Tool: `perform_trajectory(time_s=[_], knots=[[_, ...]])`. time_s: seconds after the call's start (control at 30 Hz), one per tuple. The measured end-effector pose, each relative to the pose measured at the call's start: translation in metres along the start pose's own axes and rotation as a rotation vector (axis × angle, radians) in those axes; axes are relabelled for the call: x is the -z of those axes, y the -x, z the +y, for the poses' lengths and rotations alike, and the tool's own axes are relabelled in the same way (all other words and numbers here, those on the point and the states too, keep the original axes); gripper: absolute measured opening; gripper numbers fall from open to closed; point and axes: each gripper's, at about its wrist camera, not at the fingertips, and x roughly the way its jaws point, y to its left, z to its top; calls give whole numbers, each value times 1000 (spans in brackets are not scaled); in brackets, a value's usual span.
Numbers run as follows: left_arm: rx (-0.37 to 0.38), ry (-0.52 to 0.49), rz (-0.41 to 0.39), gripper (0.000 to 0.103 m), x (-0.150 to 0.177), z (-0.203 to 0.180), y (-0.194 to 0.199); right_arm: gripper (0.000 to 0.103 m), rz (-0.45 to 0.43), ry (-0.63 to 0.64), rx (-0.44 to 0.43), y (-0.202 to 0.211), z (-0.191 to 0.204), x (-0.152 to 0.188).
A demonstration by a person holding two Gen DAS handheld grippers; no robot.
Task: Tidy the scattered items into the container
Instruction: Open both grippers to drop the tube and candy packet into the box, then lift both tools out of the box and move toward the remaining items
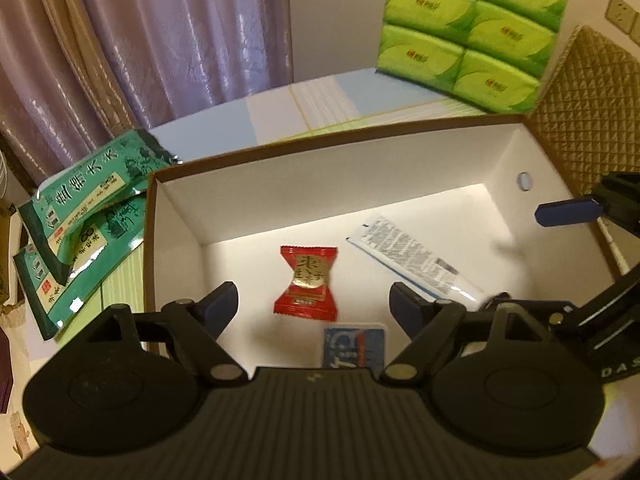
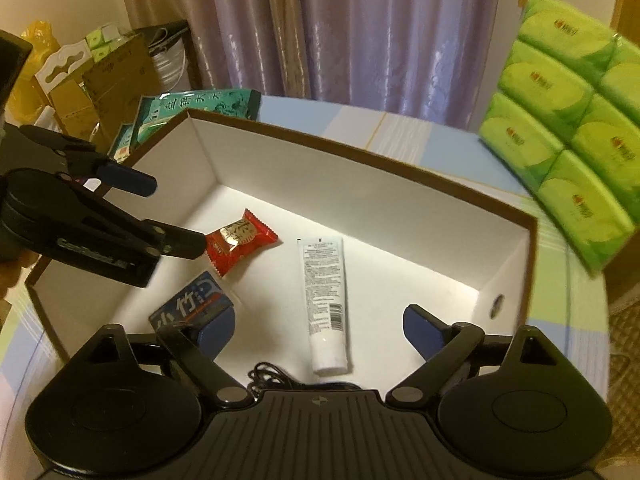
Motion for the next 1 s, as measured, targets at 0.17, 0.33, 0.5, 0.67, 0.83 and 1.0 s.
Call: perform_trajectory(time_s=[0.17,0.33,0.5,0.67,0.83,1.0], knots=[[11,14,-21,82,7,-7,27,89,-14,-17,23,20,4,10],[25,25,-43,84,20,-16,54,89,-42,-36,35,40,11,21],[-1,55,-63,86,37,-20,83,89,-86,-54,48,66,21,33],[-31,88,-79,86,57,-22,110,89,-125,-88,68,90,31,46],[-61,101,-100,86,77,-26,136,89,-145,-119,70,107,42,59],[-76,114,-117,86,96,-31,156,89,-173,-141,59,121,55,72]])
